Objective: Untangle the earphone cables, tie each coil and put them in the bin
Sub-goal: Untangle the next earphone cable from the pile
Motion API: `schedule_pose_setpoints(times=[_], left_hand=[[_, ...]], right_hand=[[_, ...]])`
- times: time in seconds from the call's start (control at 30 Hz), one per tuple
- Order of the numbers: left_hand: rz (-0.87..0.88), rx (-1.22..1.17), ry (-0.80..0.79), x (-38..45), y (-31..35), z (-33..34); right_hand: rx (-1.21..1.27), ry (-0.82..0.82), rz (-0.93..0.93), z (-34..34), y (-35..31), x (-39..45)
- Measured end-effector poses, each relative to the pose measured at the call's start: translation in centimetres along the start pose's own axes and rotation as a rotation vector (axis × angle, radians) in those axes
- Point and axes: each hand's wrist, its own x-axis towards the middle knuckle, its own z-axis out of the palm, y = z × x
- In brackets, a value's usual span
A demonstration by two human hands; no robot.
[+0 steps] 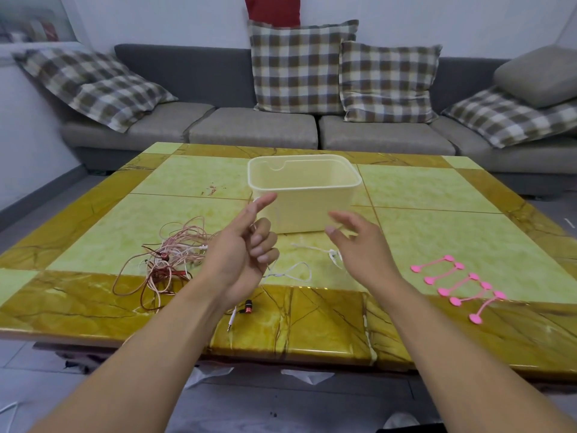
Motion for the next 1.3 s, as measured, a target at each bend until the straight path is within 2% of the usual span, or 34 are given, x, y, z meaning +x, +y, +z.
schedule_pose_setpoints(times=[0.1,0.2,0.5,0.6,0.77,0.9,1.0,1.13,1.2,1.3], left_hand=[[-0.016,-0.090,-0.010,0.3,-0.4,0.1],[-0.005,-0.125,0.003,0.6,-0.6,0.0],[-0.046,-0.293,0.040,0.9,-1.2,0.0],[-0.033,-0.272,0.047,0.9,-1.5,0.2],[-0.010,-0.232,0.060,0.7,-1.7,0.6],[0.005,-0.213,0.132,1.2,-1.0,-0.1],[-0.018,-0.123,0.243,1.8,-0.5,-1.9],[-0.010,0.127,0.334,2.0,-0.8,-3.6],[-0.014,0.227,0.362,2.2,-0.8,-4.2],[-0.047,0.291,0.345,2.4,-0.8,-4.7]], right_hand=[[0.122,-0.279,-0.057,0.6,-1.7,-1.7],[0.138,-0.469,0.030,1.3,-1.9,-2.8],[0.277,-0.627,0.145,2.2,-1.6,-4.0],[0.310,-0.625,0.172,2.5,-2.0,-4.4],[0.313,-0.481,0.173,3.2,-1.8,-4.6],[0.364,-0.238,0.181,2.5,-1.8,-4.2],[0.536,-0.004,0.287,1.2,-1.5,-2.9],[1.083,0.239,0.494,-1.6,-0.7,-1.4],[1.151,0.344,0.515,-2.9,-0.3,-1.2],[1.112,0.438,0.476,-4.2,0.3,-1.0]])
